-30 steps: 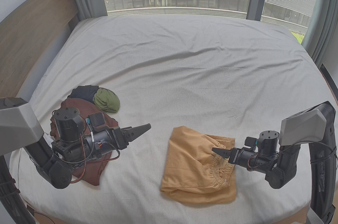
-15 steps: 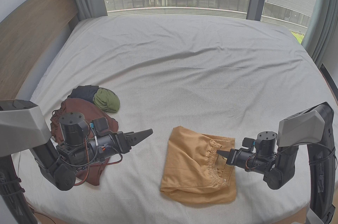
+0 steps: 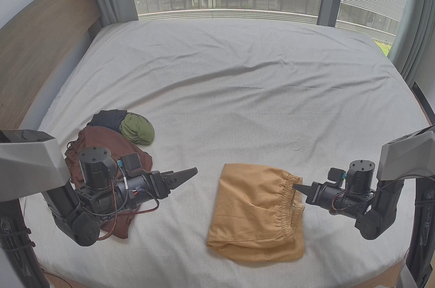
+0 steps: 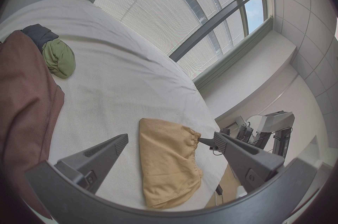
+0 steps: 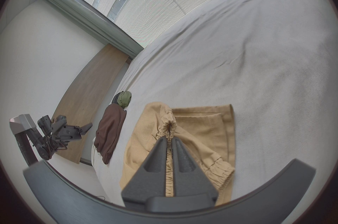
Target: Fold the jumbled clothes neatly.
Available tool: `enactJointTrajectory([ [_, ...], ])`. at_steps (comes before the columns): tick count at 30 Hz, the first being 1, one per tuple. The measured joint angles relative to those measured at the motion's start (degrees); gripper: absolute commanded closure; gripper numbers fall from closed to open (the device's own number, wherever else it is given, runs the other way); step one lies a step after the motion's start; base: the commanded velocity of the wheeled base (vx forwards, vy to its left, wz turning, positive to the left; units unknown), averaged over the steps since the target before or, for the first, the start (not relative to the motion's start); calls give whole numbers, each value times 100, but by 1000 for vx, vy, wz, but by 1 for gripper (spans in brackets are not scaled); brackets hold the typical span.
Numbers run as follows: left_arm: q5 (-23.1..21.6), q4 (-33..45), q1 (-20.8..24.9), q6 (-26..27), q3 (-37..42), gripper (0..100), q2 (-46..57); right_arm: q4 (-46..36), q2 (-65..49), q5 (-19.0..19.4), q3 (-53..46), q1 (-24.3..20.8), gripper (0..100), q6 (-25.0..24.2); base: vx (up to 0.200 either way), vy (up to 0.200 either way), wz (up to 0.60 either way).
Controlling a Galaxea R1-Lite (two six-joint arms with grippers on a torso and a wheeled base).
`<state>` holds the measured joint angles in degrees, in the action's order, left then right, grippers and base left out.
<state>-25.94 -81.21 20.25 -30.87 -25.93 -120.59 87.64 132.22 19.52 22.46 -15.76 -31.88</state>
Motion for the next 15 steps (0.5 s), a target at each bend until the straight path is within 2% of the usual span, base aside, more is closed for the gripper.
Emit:
enactJointTrajectory([
  [9, 2, -51, 28, 5, 0, 0, -99, -93, -5, 0, -107, 301, 100, 27, 0, 0, 0],
  [15, 2, -156, 48, 5, 41, 0, -129, -99, 286, -1, -118, 363, 100, 282, 0, 0, 0],
])
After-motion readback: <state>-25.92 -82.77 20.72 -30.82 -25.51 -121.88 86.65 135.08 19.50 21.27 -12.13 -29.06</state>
